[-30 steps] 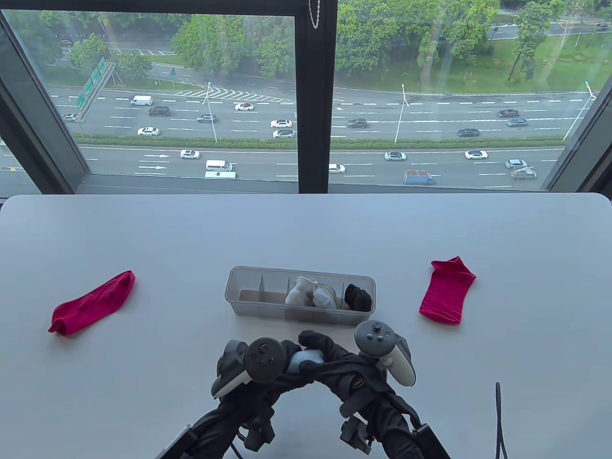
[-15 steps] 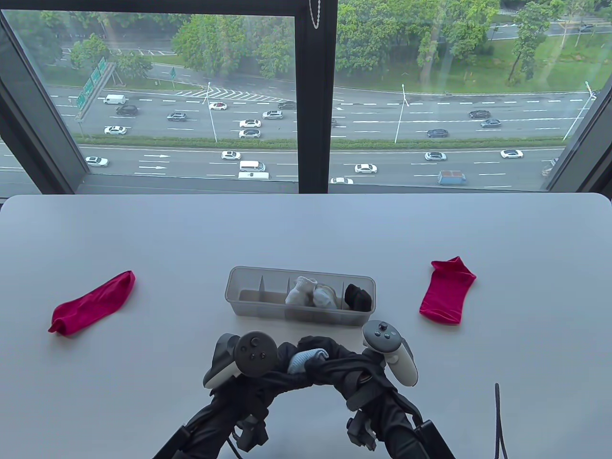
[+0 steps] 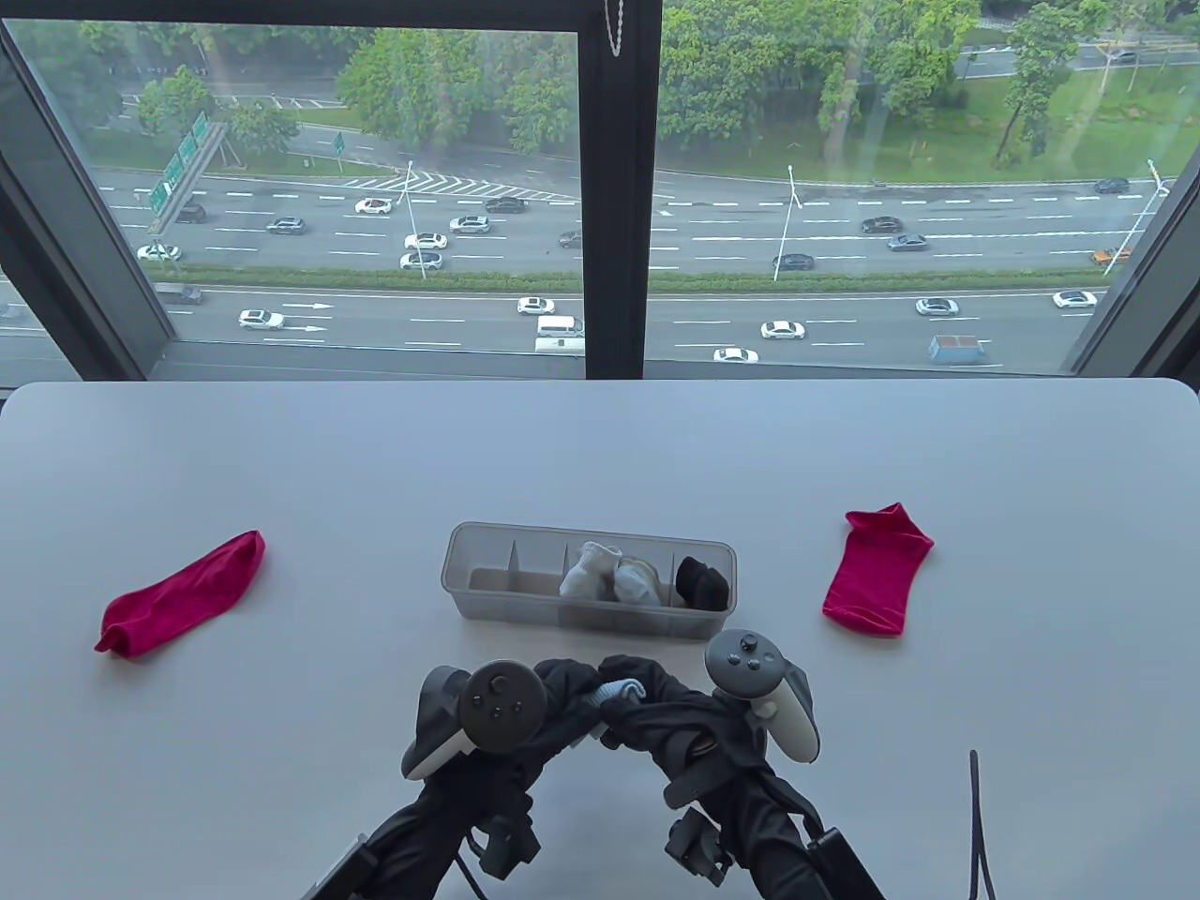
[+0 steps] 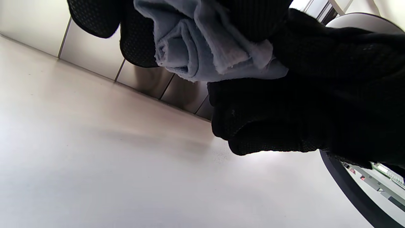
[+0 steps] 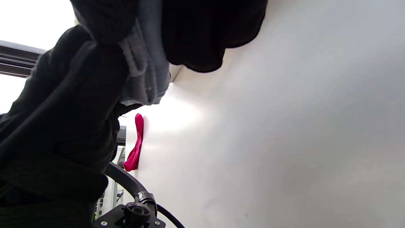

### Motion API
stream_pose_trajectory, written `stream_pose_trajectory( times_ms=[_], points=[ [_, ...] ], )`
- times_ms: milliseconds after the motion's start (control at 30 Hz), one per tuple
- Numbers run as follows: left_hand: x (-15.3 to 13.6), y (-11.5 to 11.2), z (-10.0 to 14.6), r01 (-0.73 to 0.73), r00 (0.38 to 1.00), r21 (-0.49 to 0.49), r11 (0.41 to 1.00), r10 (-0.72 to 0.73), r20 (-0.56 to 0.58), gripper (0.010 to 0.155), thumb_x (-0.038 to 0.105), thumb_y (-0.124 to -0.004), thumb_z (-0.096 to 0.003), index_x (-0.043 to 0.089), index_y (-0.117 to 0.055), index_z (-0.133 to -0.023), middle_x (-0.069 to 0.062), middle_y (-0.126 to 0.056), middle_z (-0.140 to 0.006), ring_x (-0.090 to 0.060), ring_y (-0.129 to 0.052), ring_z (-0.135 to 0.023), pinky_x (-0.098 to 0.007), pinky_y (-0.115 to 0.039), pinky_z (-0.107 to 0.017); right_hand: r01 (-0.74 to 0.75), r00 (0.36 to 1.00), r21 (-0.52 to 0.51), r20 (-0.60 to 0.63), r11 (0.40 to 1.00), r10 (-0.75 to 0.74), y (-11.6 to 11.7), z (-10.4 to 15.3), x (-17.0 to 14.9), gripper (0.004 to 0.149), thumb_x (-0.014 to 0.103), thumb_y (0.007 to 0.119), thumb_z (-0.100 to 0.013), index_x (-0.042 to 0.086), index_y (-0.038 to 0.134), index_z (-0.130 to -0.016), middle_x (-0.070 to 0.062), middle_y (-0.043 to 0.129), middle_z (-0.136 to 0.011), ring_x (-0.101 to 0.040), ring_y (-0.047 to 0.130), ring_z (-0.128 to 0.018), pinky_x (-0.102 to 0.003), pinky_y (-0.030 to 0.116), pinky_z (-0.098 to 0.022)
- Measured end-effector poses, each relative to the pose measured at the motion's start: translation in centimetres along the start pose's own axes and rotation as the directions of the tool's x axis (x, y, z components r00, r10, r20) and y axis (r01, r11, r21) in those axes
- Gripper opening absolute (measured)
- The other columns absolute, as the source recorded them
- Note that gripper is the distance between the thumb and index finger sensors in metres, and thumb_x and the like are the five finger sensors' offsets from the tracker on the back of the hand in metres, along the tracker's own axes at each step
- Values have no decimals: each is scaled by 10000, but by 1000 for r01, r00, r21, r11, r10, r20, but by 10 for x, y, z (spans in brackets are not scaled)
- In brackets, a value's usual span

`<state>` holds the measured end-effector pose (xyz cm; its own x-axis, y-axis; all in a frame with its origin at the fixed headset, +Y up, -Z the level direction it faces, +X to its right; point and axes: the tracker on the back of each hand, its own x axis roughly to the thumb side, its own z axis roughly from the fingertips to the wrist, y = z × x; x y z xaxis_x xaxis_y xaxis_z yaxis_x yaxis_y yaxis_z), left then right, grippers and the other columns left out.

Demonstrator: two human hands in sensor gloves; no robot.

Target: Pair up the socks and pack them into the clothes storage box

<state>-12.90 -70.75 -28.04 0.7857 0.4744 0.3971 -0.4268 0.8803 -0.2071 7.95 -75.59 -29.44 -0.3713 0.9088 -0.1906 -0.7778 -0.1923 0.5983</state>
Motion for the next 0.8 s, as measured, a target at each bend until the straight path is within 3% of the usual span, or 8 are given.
stream_pose_trajectory(
  times_ms=[167, 333, 467, 533, 633, 700, 767, 800],
  points=[
    [-2, 1, 1, 16, 1000, 54, 998, -16, -2, 399, 285, -696, -543, 85, -823, -863, -190, -905, -891, -397, -992, -712, -601, -779, -605, -8, 1000, 16, 1, 1000, 8, 3, -1, 1, 592, 482, 662, -569, 333, 395, -1075, -65, 699, -1009, -219, 805, -902, -423, 638, -776],
    [-10, 2, 0, -107, 994, 48, 993, 109, -29, 420, 280, -597, -557, 74, -773, -878, -197, -883, -884, -383, -981, -720, -601, -773, -608, -10, 1000, 54, 25, 999, 9, 3, -2, 3, 603, 449, 663, -599, 357, 319, -1086, -47, 635, -1052, -224, 735, -952, -436, 568, -813],
    [-17, 1, 1, -251, 965, 80, 965, 256, -53, 431, 283, -540, -577, 84, -728, -910, -195, -866, -917, -409, -956, -773, -613, -755, -624, -50, 998, -3, 34, 999, 50, -3, 2, 5, 636, 428, 696, -603, 382, 278, -1081, -30, 588, -1075, -232, 694, -974, -451, 530, -829],
    [-22, 0, 0, -374, 924, 59, 925, 378, -56, 482, 298, -523, -592, 68, -646, -997, -249, -749, -1038, -480, -822, -914, -658, -677, -666, -14, 998, -12, 64, 1000, 15, -7, 4, 6, 631, 421, 706, -602, 396, 288, -1075, -16, 586, -1078, -220, 697, -974, -448, 532, -831],
    [-31, -7, -3, -500, 865, -100, 860, 490, -109, 703, 467, -460, -600, 46, -365, -1154, -313, -511, -1165, -579, -565, -1042, -728, -533, -715, 81, 989, 45, 117, 996, -86, -7, 5, 11, 640, 409, 714, -608, 468, 268, -1064, 44, 548, -1111, -200, 655, -1007, -460, 464, -854],
    [-33, -12, -4, -569, 822, -172, 804, 552, -141, 732, 513, -500, -585, 10, -493, -1116, -323, -626, -1110, -583, -661, -984, -723, -563, -700, 87, 987, 66, 130, 994, -95, -6, 5, 12, 640, 399, 712, -612, 520, 257, -1046, 96, 506, -1135, -175, 609, -1035, -467, 409, -868],
    [-33, -10, -5, -600, 798, -118, 791, 583, -151, 628, 429, -600, -576, -14, -590, -1022, -266, -834, -904, -470, -902, -769, -649, -712, -622, 47, 992, 41, 117, 998, -52, -5, 6, 11, 651, 376, 715, -614, 525, 252, -1047, 114, 497, -1151, -173, 577, -1057, -476, 397, -866],
    [-31, -7, -5, -571, 817, -68, 818, 559, -143, 590, 396, -630, -573, -1, -599, -1008, -248, -846, -856, -427, -913, -722, -637, -717, -611, 14, 995, 10, 102, 1000, -15, -4, 7, 12, 643, 370, 716, -614, 515, 265, -1049, 106, 478, -1168, -189, 537, -1078, -487, 390, -862]
  ],
)
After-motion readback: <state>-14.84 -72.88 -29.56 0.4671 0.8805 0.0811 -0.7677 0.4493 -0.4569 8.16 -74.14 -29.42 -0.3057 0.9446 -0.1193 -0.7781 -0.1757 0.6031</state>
